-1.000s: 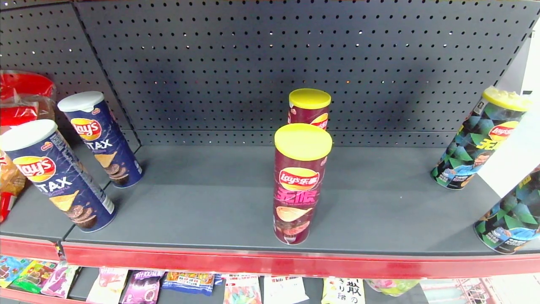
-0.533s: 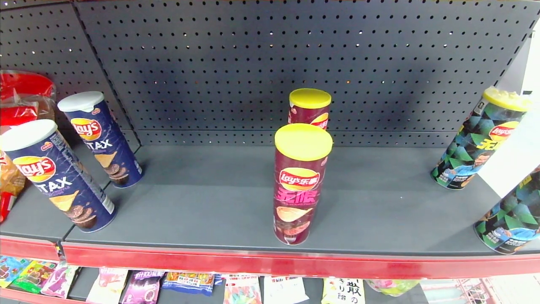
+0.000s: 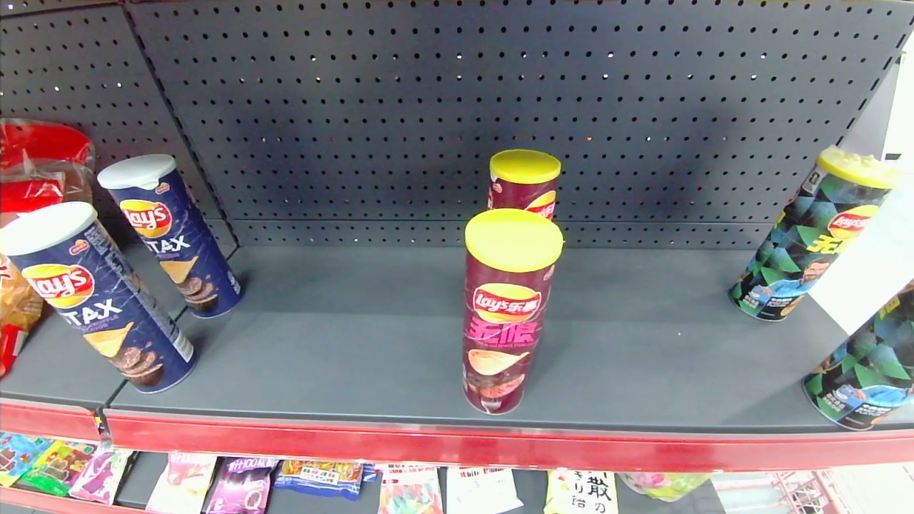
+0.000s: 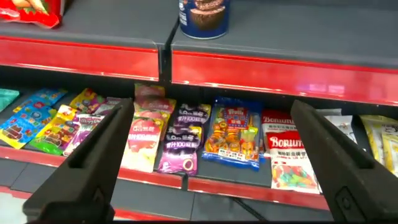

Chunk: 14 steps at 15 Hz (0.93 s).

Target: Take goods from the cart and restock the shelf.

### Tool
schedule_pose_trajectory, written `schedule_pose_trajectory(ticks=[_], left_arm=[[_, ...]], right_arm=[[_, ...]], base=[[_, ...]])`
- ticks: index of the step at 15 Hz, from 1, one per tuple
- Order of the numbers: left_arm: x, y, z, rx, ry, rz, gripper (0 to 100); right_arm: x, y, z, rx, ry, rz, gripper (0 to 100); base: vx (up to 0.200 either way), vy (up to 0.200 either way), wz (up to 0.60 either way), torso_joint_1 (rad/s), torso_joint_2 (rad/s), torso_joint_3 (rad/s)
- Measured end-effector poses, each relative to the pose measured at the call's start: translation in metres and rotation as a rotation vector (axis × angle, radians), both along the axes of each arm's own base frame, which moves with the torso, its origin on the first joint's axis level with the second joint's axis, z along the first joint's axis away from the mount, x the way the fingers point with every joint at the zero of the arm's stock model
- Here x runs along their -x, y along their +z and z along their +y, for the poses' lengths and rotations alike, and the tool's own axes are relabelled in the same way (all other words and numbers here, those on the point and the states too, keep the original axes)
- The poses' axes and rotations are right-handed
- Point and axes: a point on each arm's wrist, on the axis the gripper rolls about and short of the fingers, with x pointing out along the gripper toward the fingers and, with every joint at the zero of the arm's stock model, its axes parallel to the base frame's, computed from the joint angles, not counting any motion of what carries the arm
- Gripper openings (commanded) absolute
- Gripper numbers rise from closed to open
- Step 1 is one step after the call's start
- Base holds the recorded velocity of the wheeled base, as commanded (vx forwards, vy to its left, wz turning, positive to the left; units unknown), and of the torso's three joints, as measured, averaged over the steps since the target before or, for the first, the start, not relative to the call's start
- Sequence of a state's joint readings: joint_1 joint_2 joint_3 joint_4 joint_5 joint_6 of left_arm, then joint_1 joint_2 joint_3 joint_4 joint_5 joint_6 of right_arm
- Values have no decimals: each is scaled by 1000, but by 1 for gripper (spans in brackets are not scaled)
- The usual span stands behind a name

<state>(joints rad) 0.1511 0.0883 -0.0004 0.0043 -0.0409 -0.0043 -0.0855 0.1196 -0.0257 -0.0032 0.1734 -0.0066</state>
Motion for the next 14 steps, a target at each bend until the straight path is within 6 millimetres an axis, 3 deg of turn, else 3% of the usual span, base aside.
schedule_pose_trajectory(ticks=[6,10,14], left_arm=[[0,0,0,-2,-7,-1,100],[0,0,0,-2,-6,0,100],[0,0,0,-1,-7,0,100]], right_arm=[[7,-2,1,-14,155,-80,100],[10,-3,0,-12,125,-108,100],[10,-3,-1,-8,127,-112,100]], base=[[0,0,0,0,0,0],[0,0,-450,3,1,-2],[0,0,0,0,0,0]])
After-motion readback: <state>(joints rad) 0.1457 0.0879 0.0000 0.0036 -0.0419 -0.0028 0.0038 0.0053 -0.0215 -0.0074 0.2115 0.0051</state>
